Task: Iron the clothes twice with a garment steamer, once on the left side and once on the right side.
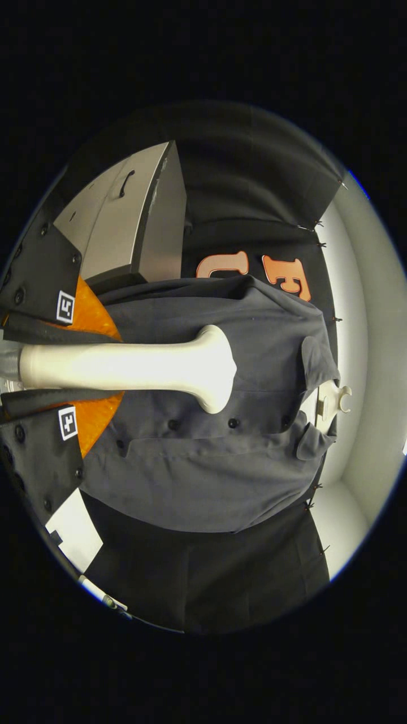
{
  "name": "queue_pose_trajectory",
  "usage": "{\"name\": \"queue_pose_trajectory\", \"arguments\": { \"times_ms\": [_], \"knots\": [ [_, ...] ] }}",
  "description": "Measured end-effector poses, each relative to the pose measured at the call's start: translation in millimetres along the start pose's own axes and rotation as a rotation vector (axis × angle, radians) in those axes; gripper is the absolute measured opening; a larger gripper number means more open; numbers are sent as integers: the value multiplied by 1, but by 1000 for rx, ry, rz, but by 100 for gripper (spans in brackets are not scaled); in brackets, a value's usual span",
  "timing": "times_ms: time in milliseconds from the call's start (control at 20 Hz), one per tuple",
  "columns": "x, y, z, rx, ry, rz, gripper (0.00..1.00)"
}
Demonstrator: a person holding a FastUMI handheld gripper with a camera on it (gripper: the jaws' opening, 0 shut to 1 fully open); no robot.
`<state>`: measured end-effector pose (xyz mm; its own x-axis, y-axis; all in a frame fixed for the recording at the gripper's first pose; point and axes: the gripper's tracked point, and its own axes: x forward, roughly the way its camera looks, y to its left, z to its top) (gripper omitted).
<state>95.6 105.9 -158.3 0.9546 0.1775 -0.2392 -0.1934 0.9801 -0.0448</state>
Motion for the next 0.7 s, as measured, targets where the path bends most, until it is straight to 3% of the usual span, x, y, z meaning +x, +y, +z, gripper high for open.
{"name": "queue_pose_trajectory", "arguments": {
  "times_ms": [700],
  "knots": [
    [-7, -5, -78, 9, 140, -10, 40]
  ]
}}
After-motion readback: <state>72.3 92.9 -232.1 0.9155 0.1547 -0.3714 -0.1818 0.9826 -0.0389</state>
